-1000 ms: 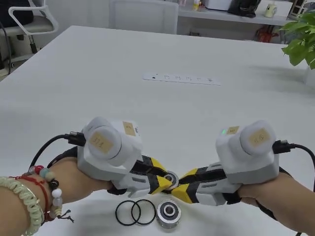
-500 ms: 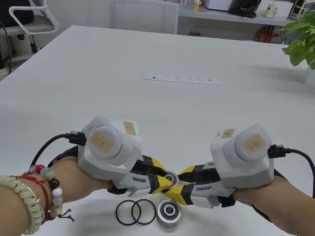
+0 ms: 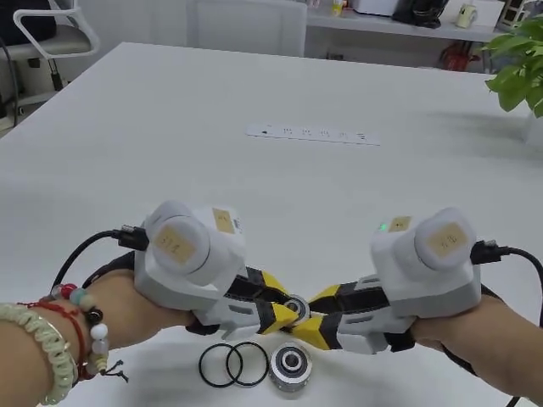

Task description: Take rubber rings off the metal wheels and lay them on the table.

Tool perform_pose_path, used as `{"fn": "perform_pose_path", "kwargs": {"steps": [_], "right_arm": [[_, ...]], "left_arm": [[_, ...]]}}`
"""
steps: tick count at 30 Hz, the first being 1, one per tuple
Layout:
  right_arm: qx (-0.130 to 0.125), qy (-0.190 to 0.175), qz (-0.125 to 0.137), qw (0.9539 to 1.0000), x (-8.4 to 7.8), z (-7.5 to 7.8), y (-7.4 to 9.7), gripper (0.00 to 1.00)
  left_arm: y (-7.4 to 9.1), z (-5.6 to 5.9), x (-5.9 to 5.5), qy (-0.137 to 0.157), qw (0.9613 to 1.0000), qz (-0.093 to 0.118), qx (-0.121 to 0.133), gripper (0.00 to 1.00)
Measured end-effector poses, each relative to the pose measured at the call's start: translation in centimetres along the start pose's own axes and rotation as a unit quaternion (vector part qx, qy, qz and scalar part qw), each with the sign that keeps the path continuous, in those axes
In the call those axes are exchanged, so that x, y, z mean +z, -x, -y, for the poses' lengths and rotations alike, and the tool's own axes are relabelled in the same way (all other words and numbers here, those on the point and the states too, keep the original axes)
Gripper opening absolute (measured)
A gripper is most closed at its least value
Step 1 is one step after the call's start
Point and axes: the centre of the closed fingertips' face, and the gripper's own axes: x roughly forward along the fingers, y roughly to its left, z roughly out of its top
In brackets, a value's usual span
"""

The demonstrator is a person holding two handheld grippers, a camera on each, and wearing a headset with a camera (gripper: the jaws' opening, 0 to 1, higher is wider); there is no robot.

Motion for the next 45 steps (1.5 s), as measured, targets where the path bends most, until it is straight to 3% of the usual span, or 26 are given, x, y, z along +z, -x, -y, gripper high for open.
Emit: {"fn": "perform_pose_path", "kwargs": {"steps": [15,16,18,22,25,29,30,33,35,39,41,42,43,45], "right_arm": [[0.001,0.011,-0.006,0.9999,-0.3,0.2,0.3,0.07],[-0.014,0.019,-0.019,0.9995,-0.7,0.7,0.5,0.00],[-0.008,-0.001,-0.010,0.9999,-0.6,0.5,0.4,0.00],[-0.012,0.006,-0.012,0.9998,-0.5,0.6,0.4,0.00],[-0.020,-0.036,-0.011,0.9991,-0.5,1.0,0.6,0.00],[-0.024,-0.113,0.011,0.9932,0.1,1.5,1.0,0.00],[-0.015,-0.119,0.016,0.9927,0.2,1.4,1.1,0.00],[-0.017,-0.174,0.022,0.9843,0.2,1.3,1.0,0.00],[-0.018,-0.176,0.014,0.9841,-0.2,1.4,1.0,0.00],[-0.011,-0.208,0.021,0.9778,0.1,1.2,1.1,0.00],[-0.011,-0.241,0.019,0.9703,0.0,1.1,1.1,0.00],[-0.008,-0.266,0.017,0.9637,-0.1,1.1,1.1,0.00],[-0.005,-0.273,0.018,0.9617,-0.1,1.0,1.1,0.00],[-0.001,-0.259,0.021,0.9657,-0.2,1.0,1.2,0.00]], "left_arm": [[0.0,-0.2,-0.1,0.007,1.0000,-0.002,0.005,0.13],[0.0,-0.1,-0.1,0.007,1.0000,-0.003,0.003,0.13],[0.1,-0.1,-0.1,0.007,1.0000,-0.003,0.004,0.13],[0.1,-0.1,-0.1,0.005,1.0000,-0.003,0.004,0.13],[0.1,-0.1,-0.1,0.004,1.0000,-0.004,0.005,0.13],[0.1,-0.2,-0.1,0.003,1.0000,-0.004,0.005,0.13],[0.1,-0.2,-0.1,0.003,1.0000,-0.004,0.005,0.13],[0.0,-0.1,-0.1,0.003,1.0000,-0.004,0.005,0.13],[0.0,-0.1,0.0,0.003,1.0000,-0.003,0.004,0.13],[0.0,-0.1,0.0,0.004,1.0000,-0.002,0.004,0.13],[0.0,0.0,0.0,0.005,1.0000,-0.001,0.004,0.13],[0.0,0.0,0.0,0.005,1.0000,-0.001,0.004,0.13],[0.0,0.0,0.0,0.005,1.0000,0.000,0.003,0.14],[0.0,0.1,0.0,0.004,1.0000,0.000,0.002,0.14]]}}
